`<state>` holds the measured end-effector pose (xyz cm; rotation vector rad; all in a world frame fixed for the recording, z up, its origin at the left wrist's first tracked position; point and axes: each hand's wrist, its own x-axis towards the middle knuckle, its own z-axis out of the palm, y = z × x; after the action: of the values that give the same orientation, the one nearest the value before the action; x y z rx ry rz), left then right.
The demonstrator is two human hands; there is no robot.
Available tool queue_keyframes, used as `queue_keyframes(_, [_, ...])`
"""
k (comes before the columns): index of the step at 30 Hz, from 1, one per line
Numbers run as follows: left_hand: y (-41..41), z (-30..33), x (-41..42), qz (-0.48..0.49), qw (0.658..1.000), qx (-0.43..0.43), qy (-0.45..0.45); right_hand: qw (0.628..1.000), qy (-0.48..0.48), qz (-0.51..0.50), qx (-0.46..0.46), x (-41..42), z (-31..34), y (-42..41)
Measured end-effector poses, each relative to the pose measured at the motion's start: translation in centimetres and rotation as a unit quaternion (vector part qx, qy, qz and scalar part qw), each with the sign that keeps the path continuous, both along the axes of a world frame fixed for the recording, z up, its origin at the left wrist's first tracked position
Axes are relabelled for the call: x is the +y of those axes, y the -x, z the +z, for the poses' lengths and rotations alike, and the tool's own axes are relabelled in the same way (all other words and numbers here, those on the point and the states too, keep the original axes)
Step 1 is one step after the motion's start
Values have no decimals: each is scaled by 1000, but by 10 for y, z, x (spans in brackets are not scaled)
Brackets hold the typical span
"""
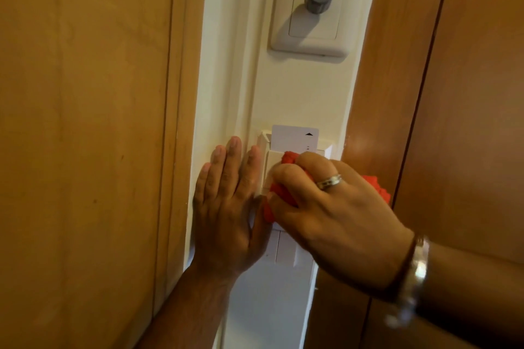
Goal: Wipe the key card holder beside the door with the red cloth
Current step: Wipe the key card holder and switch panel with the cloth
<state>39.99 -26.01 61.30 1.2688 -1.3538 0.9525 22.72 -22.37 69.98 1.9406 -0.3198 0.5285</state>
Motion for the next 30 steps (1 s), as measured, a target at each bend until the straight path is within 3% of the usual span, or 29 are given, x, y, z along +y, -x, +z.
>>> queue_keyframes(18, [-3, -3, -2, 14, 1000, -10, 6, 999, -34, -14, -11, -2, 9, 30])
queue_keyframes(24, [0, 0, 1, -10, 1000, 2, -1, 999, -27, 5, -27, 0, 3, 0])
queue_keyframes(30, [-2, -1, -2, 14, 1000, -5, -1, 998, -50, -7, 25, -5, 19, 37])
